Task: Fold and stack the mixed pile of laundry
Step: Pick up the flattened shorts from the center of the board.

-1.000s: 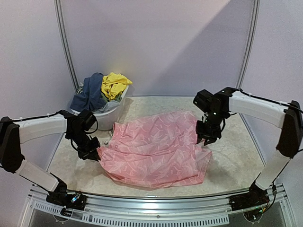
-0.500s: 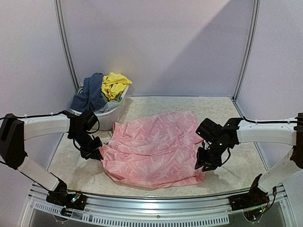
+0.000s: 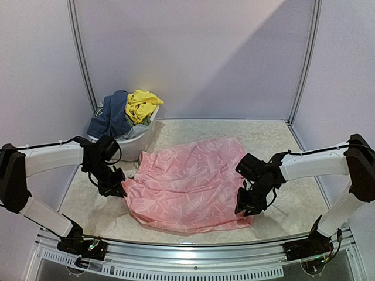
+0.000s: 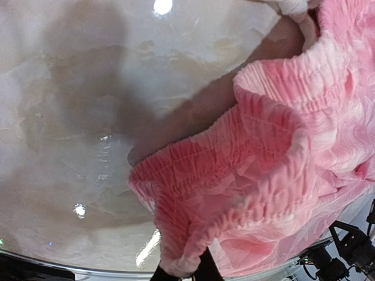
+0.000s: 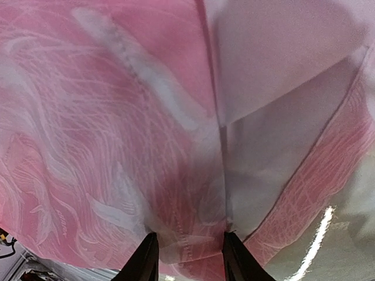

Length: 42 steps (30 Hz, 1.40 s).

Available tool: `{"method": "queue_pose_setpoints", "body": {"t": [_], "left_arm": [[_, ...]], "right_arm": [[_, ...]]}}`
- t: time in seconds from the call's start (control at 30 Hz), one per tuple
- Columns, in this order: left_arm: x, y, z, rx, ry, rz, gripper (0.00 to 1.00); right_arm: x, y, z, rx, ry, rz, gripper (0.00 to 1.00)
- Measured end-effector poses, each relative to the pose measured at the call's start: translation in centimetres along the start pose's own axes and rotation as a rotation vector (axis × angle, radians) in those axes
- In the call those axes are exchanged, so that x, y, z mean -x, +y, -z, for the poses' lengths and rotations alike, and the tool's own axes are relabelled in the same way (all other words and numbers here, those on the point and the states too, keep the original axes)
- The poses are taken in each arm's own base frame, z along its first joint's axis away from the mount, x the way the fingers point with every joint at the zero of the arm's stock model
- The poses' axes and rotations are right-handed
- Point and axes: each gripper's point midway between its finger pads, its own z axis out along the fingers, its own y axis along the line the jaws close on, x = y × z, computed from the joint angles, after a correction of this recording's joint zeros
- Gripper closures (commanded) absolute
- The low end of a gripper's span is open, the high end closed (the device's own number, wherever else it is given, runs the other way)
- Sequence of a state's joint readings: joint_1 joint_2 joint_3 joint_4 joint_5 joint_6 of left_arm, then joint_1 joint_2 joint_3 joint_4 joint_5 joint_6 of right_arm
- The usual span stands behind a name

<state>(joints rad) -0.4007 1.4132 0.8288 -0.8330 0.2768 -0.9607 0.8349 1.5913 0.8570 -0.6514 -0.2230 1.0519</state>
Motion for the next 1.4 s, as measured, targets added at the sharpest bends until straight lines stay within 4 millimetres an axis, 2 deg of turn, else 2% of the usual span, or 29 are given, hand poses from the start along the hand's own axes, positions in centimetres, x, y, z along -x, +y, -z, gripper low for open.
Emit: {"method": "queue_pose_setpoints", "body": {"t": [0.23,0.43,0.57,0.87,1.07,1.27,1.4], "left_arm": [[-0.3,0.6,-0.1,0.007,-0.001,0.002,1.0],[-0.4,0.8,-0.2,0.01,0.0,0.004,1.0],[-0.4,0.8,-0.2,0.012,-0.002,0.003,1.0],[-0.3,0.9,-0.2,0.018,-0.009,0.003,1.0],[-0.2,0.9,-0.2,0.019,-0.01,0.004,1.0],[-0.2,1.0,-0.2,0.02,-0.011,0.004,1.0],[-0.2,1.0,-0.2,0.02,-0.012,0.004,1.0]], "right_arm": [[-0.5,-1.1,-0.1,0.002,-0.004,0.011,0.61],[-0.5,-0.8,-0.1,0.035,-0.013,0.022,0.62],[-0.7,-0.1,-0.3,0.061,-0.007,0.047,0.65],[-1.4,0.9,-0.7,0.047,0.007,0.105,0.79],[-1.3,0.6,0.2,0.011,0.001,0.097,0.8],[-1.3,1.5,2.0,0.045,-0.018,0.101,0.8],[-1.3,2.0,2.2,0.063,-0.017,0.104,0.82]]}}
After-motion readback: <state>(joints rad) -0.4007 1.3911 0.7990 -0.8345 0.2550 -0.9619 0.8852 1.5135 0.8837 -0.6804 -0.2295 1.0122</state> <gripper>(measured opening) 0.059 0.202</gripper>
